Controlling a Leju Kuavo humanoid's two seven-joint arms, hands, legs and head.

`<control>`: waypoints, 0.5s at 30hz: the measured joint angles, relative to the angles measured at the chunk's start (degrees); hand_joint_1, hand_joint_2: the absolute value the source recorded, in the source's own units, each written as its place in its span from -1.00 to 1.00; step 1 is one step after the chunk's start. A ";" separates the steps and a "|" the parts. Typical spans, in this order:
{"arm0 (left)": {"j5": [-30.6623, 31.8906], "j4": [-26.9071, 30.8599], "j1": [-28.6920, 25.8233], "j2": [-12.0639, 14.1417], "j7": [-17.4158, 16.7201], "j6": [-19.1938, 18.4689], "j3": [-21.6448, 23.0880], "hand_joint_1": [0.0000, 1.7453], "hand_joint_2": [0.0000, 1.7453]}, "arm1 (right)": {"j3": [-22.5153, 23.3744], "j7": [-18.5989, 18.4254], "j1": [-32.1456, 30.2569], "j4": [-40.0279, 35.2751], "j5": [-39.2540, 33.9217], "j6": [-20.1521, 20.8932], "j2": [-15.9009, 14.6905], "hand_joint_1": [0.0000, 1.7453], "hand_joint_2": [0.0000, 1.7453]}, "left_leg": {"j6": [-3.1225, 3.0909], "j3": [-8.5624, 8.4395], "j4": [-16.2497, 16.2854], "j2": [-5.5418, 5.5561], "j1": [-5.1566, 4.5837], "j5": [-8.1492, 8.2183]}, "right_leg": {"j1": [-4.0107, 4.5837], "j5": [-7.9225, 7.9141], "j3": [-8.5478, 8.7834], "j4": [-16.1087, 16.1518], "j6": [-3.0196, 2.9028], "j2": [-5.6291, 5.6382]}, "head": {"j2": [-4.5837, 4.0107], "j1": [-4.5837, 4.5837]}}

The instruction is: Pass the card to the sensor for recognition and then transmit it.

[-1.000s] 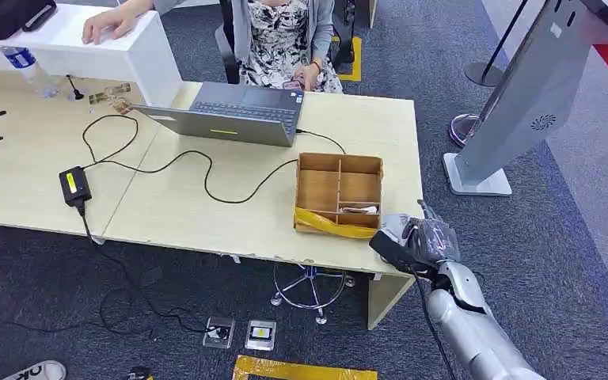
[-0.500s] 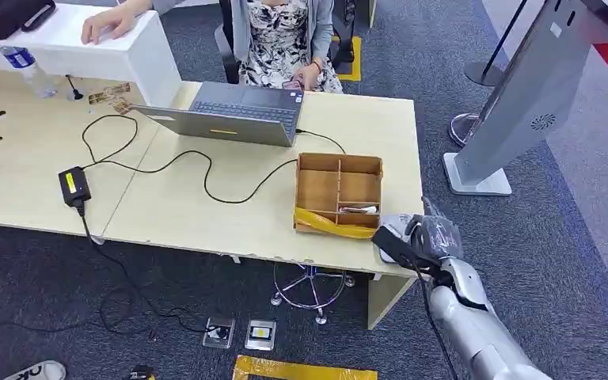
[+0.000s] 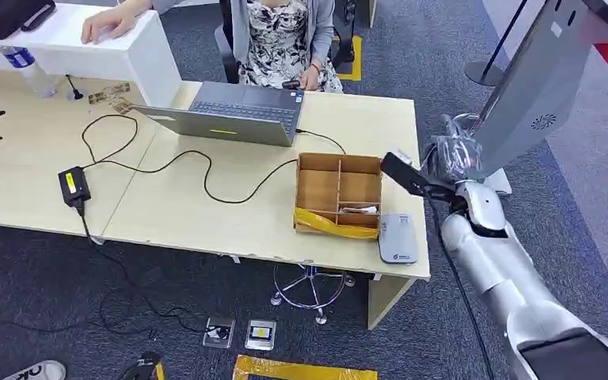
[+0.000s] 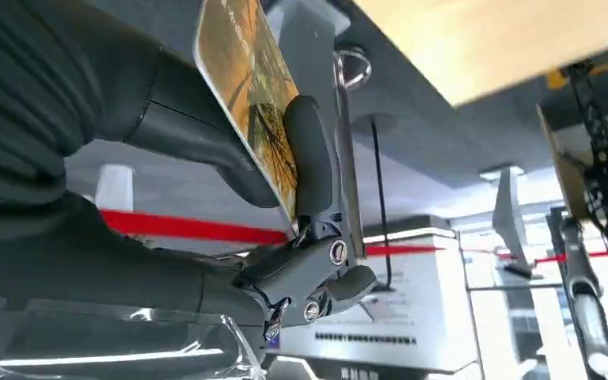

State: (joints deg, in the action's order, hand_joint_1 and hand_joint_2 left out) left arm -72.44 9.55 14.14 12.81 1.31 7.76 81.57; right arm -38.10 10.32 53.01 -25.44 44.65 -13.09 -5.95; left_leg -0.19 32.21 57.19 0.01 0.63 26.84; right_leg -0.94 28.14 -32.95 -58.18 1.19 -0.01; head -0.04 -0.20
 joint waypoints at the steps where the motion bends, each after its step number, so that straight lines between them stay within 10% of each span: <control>1: 0.13 0.00 0.21 -0.02 -0.11 -0.09 0.13 -1.00 -1.00 | -0.09 -0.22 1.09 0.02 0.51 0.44 0.48 1.00 1.00 | 0.00 0.00 0.00 0.00 0.00 0.00 | 0.00 0.00 -0.01 0.00 0.00 0.00 | 0.00 0.00; 15: 0.50 0.00 2.19 0.02 -0.13 -1.16 1.16 -1.00 -1.00 | -1.05 -3.67 8.15 1.73 5.16 3.37 5.23 1.00 1.00 | 0.01 0.00 0.00 0.00 0.02 -0.01 | 0.03 0.00 0.00 0.01 0.00 -0.01 | 0.00 0.00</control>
State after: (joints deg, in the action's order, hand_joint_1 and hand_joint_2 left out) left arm -71.93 9.55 16.33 12.83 1.18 6.60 82.73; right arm -39.15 6.64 61.17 -23.71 49.81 -9.73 -0.72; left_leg -0.18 32.20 57.19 0.02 0.65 26.83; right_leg -0.91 28.15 -32.95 -58.17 1.18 -0.02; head -0.04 -0.20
